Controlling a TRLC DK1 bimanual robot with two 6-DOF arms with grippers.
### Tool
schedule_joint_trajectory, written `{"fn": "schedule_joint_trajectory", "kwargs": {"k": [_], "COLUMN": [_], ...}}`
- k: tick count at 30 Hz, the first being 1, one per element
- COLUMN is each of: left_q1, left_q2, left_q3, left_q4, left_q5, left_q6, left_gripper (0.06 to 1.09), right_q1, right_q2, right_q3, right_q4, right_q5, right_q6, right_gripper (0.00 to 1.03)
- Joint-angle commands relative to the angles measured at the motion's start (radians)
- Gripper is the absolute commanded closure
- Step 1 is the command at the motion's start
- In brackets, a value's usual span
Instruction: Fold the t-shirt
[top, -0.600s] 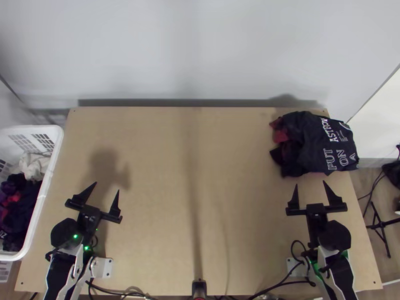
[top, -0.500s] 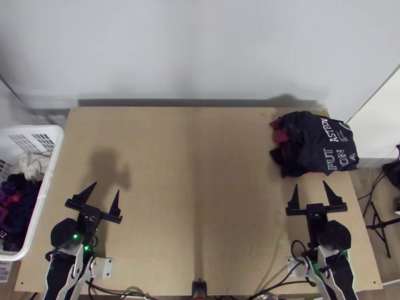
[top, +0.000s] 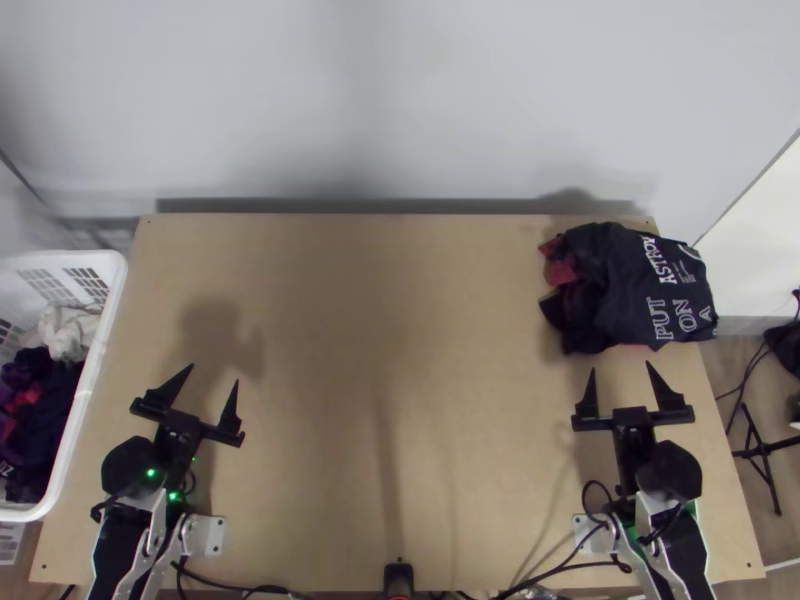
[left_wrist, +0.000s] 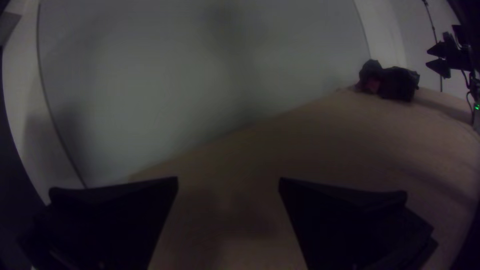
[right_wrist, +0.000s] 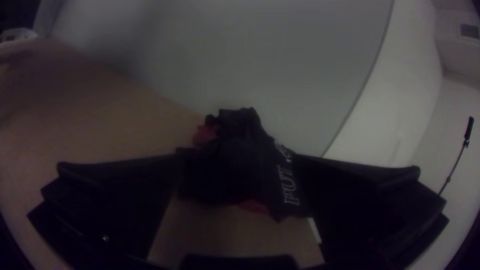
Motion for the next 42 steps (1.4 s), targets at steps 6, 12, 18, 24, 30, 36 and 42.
{"fn": "schedule_joint_trajectory", "kwargs": {"k": [6, 12, 18, 24, 30, 36, 42], "left_q1": [0.0, 0.0, 0.0, -0.012, -0.024, -0.035, -0.015], "left_q2": [0.0, 0.0, 0.0, 0.0, -0.001, 0.0, 0.0], "left_q3": [0.0, 0.0, 0.0, -0.001, 0.002, -0.001, -0.001], "left_q4": [0.0, 0.0, 0.0, -0.001, 0.012, -0.001, -0.003], "left_q5": [0.0, 0.0, 0.0, 0.0, 0.011, 0.011, 0.025], "left_q6": [0.0, 0.0, 0.0, -0.003, -0.026, -0.001, 0.069], "left_gripper": [0.1, 0.1, 0.1, 0.1, 0.1, 0.1, 0.1], "right_q1": [0.002, 0.002, 0.002, 0.009, 0.035, 0.017, 0.005], "right_q2": [0.001, 0.0, 0.0, 0.0, 0.0, -0.002, 0.001], "right_q3": [0.0, 0.0, 0.0, 0.0, 0.0, 0.0, 0.0], "right_q4": [0.0, 0.0, 0.0, 0.0, -0.008, -0.009, -0.004], "right_q5": [0.0, 0.0, 0.0, -0.003, -0.027, -0.027, -0.026], "right_q6": [0.0, 0.0, 0.0, 0.017, 0.037, 0.032, 0.117], "right_gripper": [0.04, 0.04, 0.04, 0.04, 0.04, 0.04, 0.04]}}
